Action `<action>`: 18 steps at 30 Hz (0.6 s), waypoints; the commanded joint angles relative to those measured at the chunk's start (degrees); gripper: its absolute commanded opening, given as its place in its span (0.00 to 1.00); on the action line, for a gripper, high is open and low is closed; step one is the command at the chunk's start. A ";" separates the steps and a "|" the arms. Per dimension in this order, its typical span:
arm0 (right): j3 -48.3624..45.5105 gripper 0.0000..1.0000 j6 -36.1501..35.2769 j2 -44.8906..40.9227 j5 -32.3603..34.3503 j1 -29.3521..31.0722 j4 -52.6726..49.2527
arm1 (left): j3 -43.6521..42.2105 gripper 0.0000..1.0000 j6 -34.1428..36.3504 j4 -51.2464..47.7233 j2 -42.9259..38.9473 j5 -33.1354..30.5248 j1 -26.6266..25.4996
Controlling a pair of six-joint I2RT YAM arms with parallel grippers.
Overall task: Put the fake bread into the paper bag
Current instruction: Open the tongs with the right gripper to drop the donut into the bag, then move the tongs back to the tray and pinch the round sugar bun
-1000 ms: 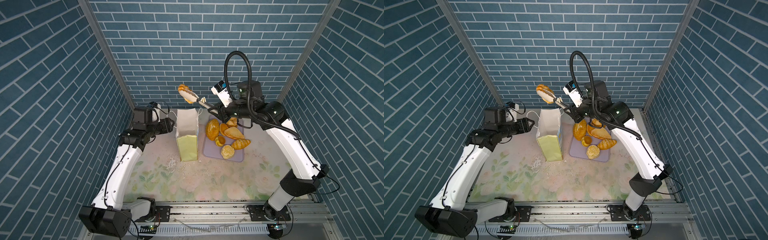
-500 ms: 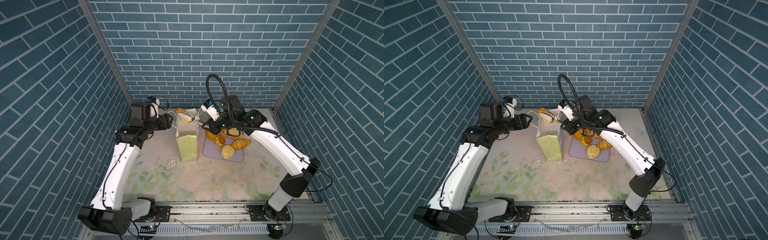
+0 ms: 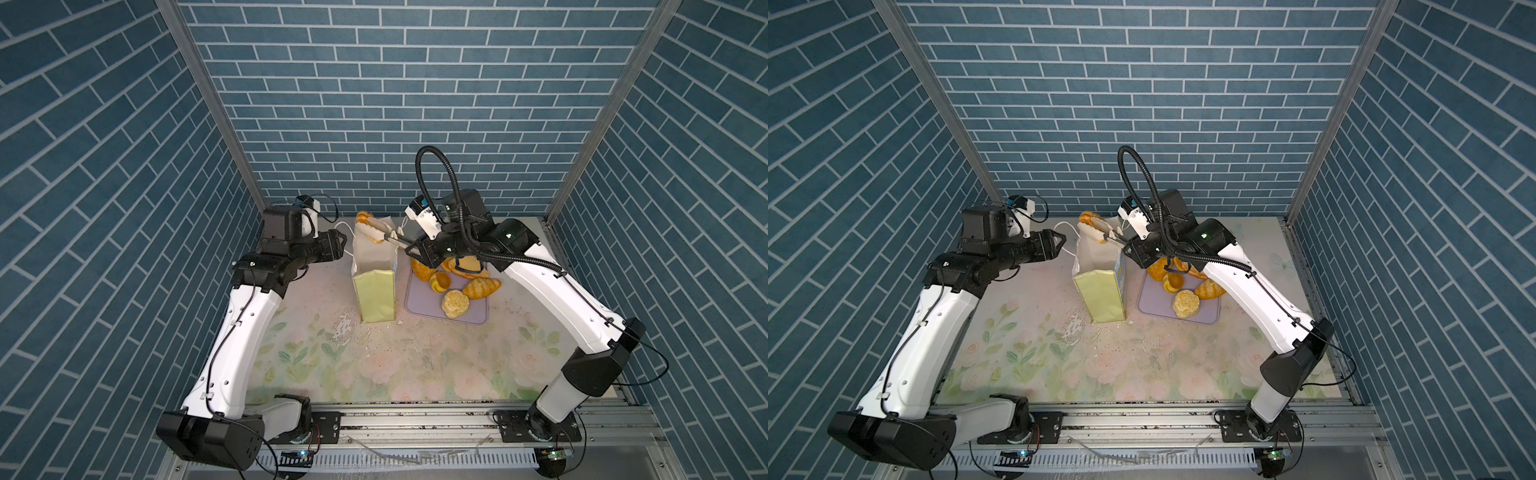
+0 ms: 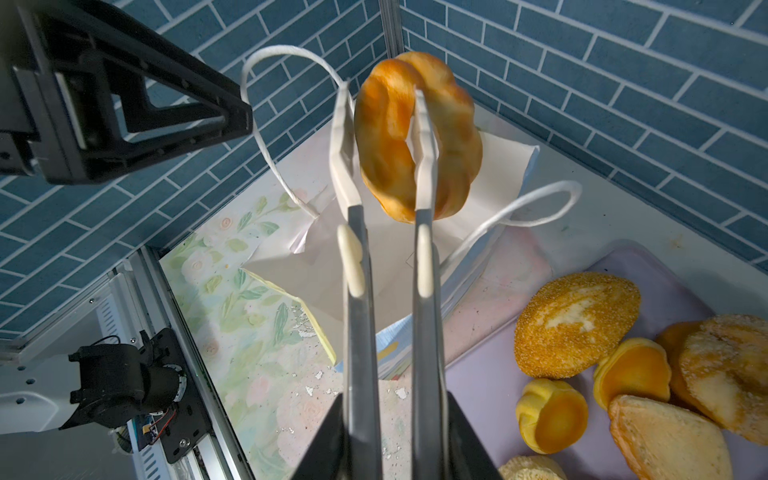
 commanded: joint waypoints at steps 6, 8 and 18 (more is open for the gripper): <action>5.31 0.39 -2.32 -1.73 1.61 0.97 -0.01 | -1.77 0.68 0.24 0.42 -1.95 -0.19 -0.16; 6.45 0.38 -2.54 -2.03 2.27 1.03 -0.13 | -1.88 0.68 0.30 0.21 -1.91 -0.41 -0.17; 11.42 0.36 -4.86 -7.01 15.30 0.27 -7.40 | -4.01 0.69 0.21 0.61 -4.34 -1.22 -0.17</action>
